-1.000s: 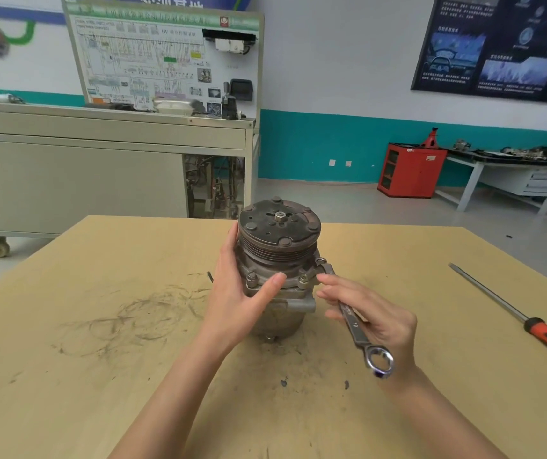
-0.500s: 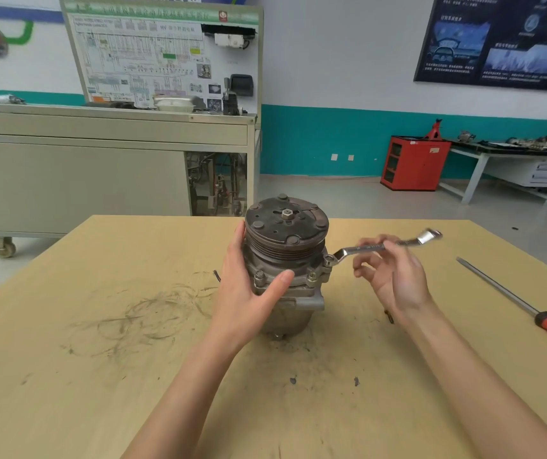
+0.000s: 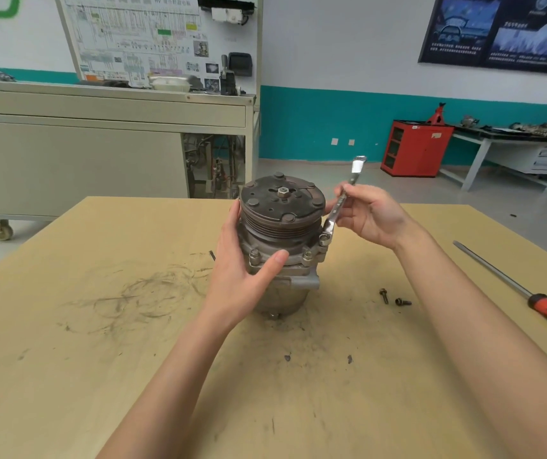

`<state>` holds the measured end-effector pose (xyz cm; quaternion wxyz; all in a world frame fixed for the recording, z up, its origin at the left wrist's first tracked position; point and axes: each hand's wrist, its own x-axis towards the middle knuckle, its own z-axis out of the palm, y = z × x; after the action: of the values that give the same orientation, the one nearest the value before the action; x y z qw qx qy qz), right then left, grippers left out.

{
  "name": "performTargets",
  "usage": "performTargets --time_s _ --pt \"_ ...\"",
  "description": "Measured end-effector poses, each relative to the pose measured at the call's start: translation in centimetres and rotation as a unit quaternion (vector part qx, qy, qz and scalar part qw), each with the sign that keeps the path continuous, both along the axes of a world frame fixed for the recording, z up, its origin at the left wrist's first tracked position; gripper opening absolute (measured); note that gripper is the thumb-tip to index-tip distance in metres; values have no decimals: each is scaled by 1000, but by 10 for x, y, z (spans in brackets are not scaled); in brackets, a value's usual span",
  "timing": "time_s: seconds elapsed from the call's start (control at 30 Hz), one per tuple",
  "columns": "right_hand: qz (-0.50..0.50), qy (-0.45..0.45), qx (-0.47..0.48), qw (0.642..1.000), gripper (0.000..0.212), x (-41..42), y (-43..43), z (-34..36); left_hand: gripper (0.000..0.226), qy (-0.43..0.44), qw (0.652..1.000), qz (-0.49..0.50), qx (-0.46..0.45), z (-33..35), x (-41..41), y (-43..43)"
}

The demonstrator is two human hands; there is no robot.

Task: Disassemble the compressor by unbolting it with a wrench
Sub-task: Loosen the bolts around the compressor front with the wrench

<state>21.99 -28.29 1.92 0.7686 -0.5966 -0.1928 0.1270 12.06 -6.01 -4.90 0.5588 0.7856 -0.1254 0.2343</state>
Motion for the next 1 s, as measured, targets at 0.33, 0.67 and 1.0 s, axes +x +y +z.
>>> performTargets --time_s 0.33,0.67,1.0 --pt "-348 -341 -38 872 20 -82 19 -20 102 -4 1000 -4 -11 -1 1 0" --pt "-406 -541 -112 728 37 -102 32 -56 100 -11 1000 -7 -10 -1 1 0" --pt "-414 -658 -263 572 42 -123 38 -68 101 -17 1000 -7 -5 0 -1 0"
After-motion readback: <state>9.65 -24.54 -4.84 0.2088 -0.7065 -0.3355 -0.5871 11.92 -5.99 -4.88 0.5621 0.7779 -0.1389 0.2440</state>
